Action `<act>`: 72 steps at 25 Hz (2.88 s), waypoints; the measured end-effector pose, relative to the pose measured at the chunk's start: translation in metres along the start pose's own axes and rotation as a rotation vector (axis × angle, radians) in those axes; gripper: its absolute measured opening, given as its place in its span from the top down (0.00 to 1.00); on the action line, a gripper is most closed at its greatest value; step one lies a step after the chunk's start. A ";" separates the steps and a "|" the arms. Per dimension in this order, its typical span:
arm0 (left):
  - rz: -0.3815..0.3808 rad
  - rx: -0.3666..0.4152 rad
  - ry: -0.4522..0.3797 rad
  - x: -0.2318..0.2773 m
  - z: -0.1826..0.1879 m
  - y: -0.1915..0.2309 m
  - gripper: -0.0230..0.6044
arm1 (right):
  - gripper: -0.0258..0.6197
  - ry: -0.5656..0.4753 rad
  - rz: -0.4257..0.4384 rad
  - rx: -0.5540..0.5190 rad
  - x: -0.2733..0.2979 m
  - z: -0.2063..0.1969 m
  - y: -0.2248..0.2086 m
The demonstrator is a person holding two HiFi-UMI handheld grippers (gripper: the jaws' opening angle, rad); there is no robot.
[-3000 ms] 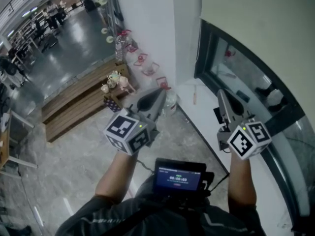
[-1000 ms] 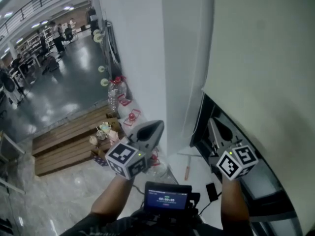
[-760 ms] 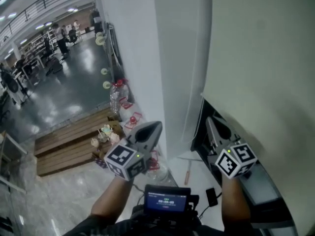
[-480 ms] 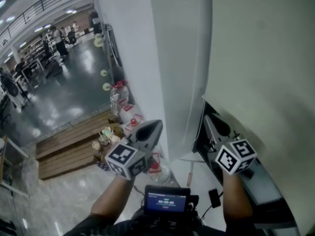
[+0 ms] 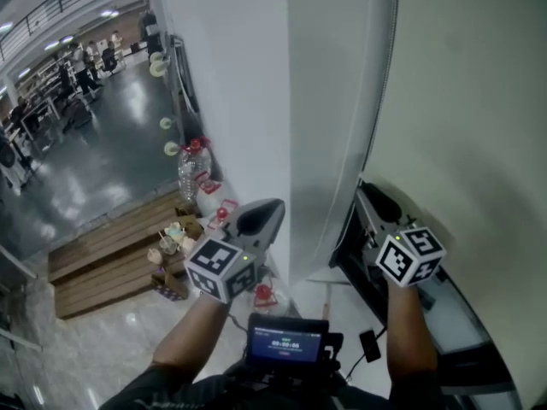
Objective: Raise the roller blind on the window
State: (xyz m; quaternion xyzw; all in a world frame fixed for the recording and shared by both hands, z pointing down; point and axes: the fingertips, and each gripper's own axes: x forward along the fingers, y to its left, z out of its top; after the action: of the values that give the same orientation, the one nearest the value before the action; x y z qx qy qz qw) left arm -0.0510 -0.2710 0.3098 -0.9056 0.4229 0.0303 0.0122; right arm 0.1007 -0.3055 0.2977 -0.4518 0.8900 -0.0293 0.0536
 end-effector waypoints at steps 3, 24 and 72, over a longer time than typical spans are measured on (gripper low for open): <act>-0.013 0.003 0.009 0.007 -0.002 0.007 0.94 | 0.78 0.007 -0.011 0.000 0.017 -0.003 -0.010; -0.025 0.019 0.055 0.029 -0.006 0.029 0.89 | 0.86 0.025 0.047 -0.025 0.099 0.006 -0.055; -0.375 0.054 -0.062 0.093 0.060 -0.079 0.89 | 0.94 0.062 0.174 -0.044 0.003 -0.021 0.045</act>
State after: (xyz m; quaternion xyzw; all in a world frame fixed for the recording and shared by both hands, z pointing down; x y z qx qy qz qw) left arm 0.0668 -0.2887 0.2432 -0.9665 0.2468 0.0440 0.0550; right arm 0.0610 -0.2813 0.3135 -0.3729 0.9275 -0.0190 0.0186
